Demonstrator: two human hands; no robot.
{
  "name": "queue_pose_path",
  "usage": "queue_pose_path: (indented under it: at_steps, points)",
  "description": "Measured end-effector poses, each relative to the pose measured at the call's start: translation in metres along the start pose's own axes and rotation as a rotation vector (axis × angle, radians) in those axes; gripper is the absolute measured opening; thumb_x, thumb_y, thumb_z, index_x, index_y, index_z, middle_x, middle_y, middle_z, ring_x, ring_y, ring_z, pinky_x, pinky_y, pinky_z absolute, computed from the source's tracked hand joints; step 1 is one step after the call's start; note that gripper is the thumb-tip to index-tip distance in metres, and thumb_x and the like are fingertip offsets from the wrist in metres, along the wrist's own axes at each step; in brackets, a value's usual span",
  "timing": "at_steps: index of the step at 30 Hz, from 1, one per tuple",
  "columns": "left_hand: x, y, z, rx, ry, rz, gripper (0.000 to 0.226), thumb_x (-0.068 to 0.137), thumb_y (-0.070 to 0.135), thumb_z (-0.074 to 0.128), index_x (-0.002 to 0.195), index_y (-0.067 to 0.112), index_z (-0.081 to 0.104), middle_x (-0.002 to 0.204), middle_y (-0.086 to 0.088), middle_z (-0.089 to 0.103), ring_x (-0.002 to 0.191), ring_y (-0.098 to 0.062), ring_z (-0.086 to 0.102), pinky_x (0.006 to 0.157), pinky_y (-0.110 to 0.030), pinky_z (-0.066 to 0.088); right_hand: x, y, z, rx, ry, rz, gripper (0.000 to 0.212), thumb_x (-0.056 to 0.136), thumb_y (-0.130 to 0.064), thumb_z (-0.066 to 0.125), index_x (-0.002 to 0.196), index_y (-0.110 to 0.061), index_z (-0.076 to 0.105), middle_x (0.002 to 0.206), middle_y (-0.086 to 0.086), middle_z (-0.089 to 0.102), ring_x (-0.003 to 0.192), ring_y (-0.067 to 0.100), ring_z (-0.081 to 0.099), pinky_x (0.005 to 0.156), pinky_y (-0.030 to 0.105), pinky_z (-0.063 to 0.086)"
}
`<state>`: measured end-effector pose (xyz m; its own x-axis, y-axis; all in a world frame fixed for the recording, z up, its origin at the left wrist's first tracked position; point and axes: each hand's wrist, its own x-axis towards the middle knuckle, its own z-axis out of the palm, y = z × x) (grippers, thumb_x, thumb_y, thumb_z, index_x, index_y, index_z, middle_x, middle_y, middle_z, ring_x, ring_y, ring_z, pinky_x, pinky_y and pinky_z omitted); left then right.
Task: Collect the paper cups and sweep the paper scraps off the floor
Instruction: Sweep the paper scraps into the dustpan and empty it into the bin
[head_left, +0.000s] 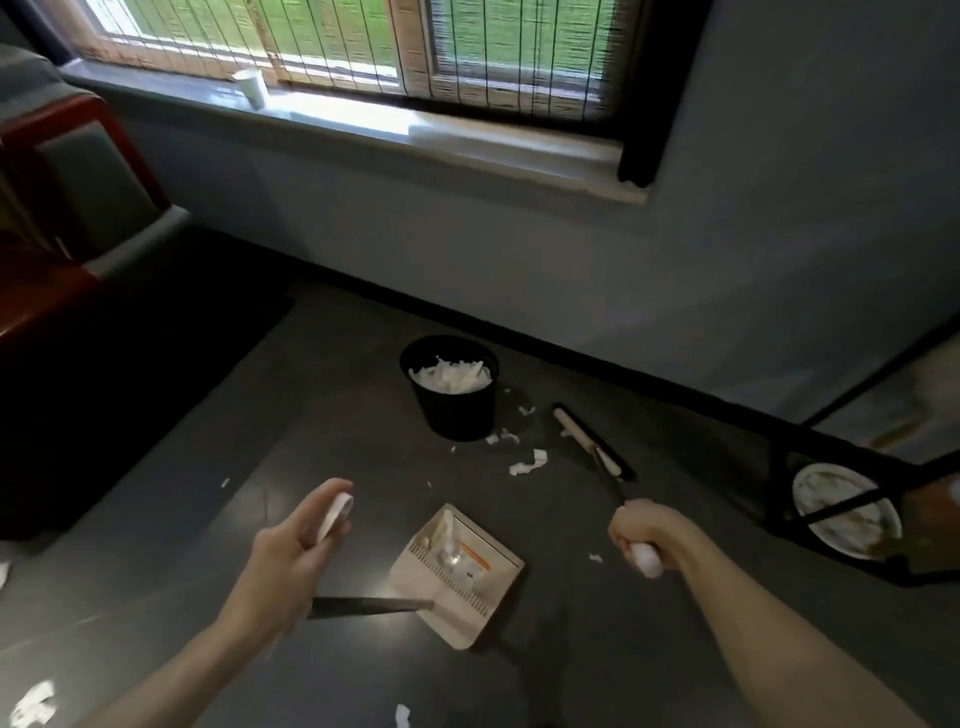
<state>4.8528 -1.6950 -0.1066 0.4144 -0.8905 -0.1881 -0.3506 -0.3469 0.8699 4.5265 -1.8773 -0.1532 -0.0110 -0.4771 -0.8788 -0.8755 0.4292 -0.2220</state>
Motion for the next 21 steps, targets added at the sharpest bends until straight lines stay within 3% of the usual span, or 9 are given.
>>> queue_pose_path:
  at_steps: [3, 6, 8, 10, 12, 14, 19, 21]
  points:
    - [0.006, -0.014, -0.034, 0.030, 0.008, 0.016, 0.037, 0.089, 0.015, 0.063, 0.102, 0.049, 0.061, 0.089, 0.028, 0.069, 0.089, 0.013, 0.062, 0.075, 0.001, 0.041, -0.027, -0.018, 0.035, -0.107, -0.024, 0.023, 0.033, 0.082, -0.003, 0.051, 0.115, -0.005, 0.053, 0.091, 0.012, 0.061, 0.076, 0.020, 0.061, 0.055, 0.026, 0.049]
    - [0.011, -0.031, -0.071, 0.048, 0.012, 0.025, 0.034, 0.089, 0.023, 0.064, 0.103, 0.053, 0.061, 0.087, 0.019, 0.070, 0.080, 0.007, 0.061, 0.070, -0.003, 0.042, -0.059, -0.033, 0.070, -0.177, -0.021, 0.035, 0.036, 0.084, -0.006, 0.050, 0.119, -0.003, 0.058, 0.095, 0.012, 0.063, 0.081, 0.021, 0.061, 0.067, 0.029, 0.050]
    - [0.012, -0.043, -0.094, 0.053, 0.012, 0.034, 0.032, 0.089, 0.025, 0.064, 0.104, 0.053, 0.060, 0.088, 0.009, 0.070, 0.076, 0.000, 0.061, 0.067, -0.010, 0.043, -0.082, -0.043, 0.079, 0.039, -0.035, 0.065, 0.030, 0.082, -0.005, 0.052, 0.111, -0.003, 0.062, 0.086, 0.012, 0.061, 0.071, 0.020, 0.058, 0.064, 0.028, 0.046]
    - [0.013, -0.052, -0.116, 0.073, -0.008, 0.041, 0.032, 0.090, 0.025, 0.064, 0.105, 0.053, 0.059, 0.084, -0.001, 0.069, 0.069, -0.010, 0.057, 0.060, -0.018, 0.043, -0.105, -0.052, 0.076, 0.383, -0.050, 0.110, 0.014, 0.085, -0.001, 0.054, 0.096, -0.002, 0.061, 0.066, 0.008, 0.058, 0.050, 0.012, 0.052, 0.048, 0.019, 0.043]
    - [0.015, -0.056, -0.132, 0.100, -0.010, 0.057, 0.031, 0.089, 0.025, 0.063, 0.105, 0.053, 0.059, 0.079, 0.001, 0.068, 0.064, -0.007, 0.055, 0.060, -0.022, 0.043, -0.120, -0.060, 0.071, 0.581, -0.059, 0.115, 0.008, 0.086, 0.003, 0.052, 0.091, -0.001, 0.058, 0.055, 0.006, 0.053, 0.040, 0.007, 0.046, 0.034, 0.015, 0.037]
    - [0.018, -0.058, -0.142, 0.110, 0.018, 0.061, 0.030, 0.089, 0.024, 0.065, 0.107, 0.047, 0.061, 0.078, 0.009, 0.064, 0.062, 0.000, 0.053, 0.068, -0.024, 0.044, -0.124, -0.071, 0.071, 0.637, -0.049, 0.103, 0.009, 0.086, 0.005, 0.052, 0.092, -0.001, 0.056, 0.053, 0.005, 0.052, 0.039, 0.007, 0.045, 0.033, 0.014, 0.036]
    - [0.030, -0.050, -0.146, 0.087, 0.058, 0.040, 0.028, 0.089, 0.017, 0.065, 0.109, 0.036, 0.063, 0.083, 0.007, 0.064, 0.076, -0.004, 0.056, 0.065, 0.000, 0.037, -0.085, -0.100, 0.058, 0.515, 0.054, 0.079, 0.017, 0.086, 0.002, 0.053, 0.103, -0.003, 0.053, 0.059, 0.008, 0.056, 0.037, 0.008, 0.048, 0.034, 0.017, 0.039]
    - [0.037, -0.047, -0.142, 0.112, 0.076, 0.013, 0.028, 0.089, 0.019, 0.064, 0.112, 0.034, 0.063, 0.088, 0.006, 0.067, 0.089, -0.007, 0.061, 0.069, -0.003, 0.038, -0.051, -0.111, 0.043, 0.408, 0.111, 0.050, 0.028, 0.085, 0.002, 0.053, 0.113, -0.004, 0.052, 0.071, 0.011, 0.058, 0.042, 0.011, 0.050, 0.040, 0.019, 0.041]
